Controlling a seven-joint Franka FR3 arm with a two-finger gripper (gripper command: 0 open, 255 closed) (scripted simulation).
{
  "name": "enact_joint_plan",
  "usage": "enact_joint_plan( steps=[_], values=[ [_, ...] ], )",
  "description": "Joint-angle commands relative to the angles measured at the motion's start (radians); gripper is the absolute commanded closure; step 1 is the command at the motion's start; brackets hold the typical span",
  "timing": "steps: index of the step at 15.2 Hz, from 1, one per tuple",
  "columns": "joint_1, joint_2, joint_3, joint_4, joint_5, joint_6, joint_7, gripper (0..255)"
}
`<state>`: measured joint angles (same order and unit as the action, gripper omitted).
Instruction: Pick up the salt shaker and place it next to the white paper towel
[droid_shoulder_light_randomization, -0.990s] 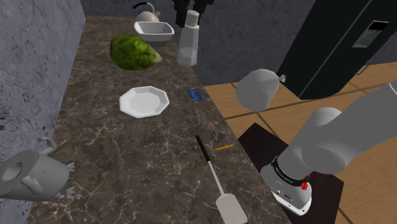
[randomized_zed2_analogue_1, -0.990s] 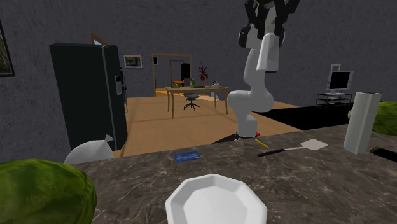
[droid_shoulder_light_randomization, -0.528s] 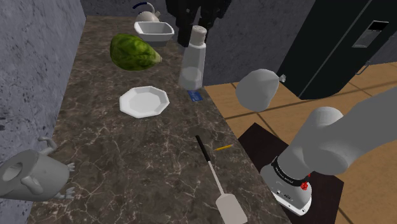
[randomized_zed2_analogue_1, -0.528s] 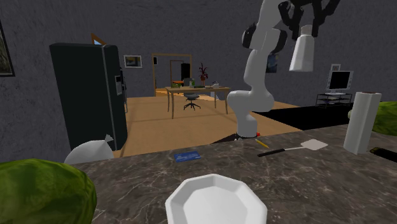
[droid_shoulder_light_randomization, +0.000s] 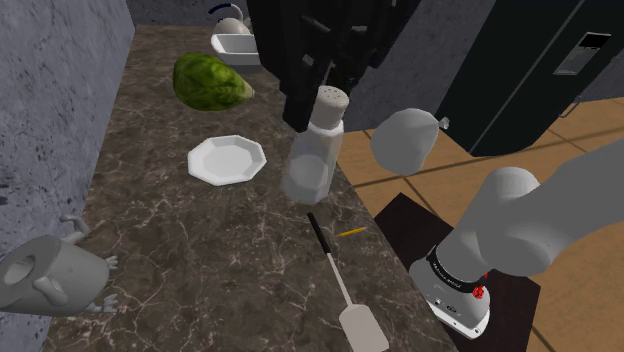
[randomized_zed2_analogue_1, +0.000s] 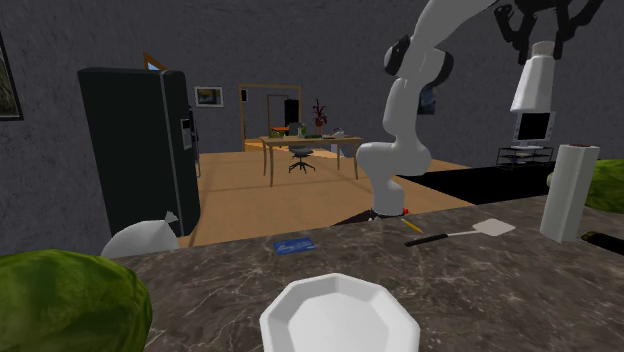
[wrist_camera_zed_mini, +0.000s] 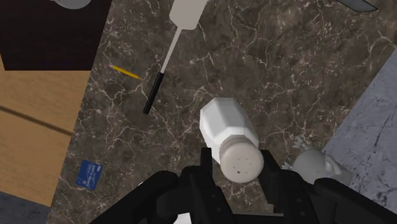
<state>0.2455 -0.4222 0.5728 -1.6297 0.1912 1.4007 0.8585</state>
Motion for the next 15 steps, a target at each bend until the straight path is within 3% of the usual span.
enact_joint_plan(
  steps=[1,4,15],
  values=[
    [0.009,0.003,0.042,0.018,0.007,-0.007,0.055,255],
    [0.015,0.013,0.092,0.041,0.011,-0.013,0.115,255],
    [0.043,-0.076,0.073,-0.186,0.053,0.132,0.082,255]
  ],
)
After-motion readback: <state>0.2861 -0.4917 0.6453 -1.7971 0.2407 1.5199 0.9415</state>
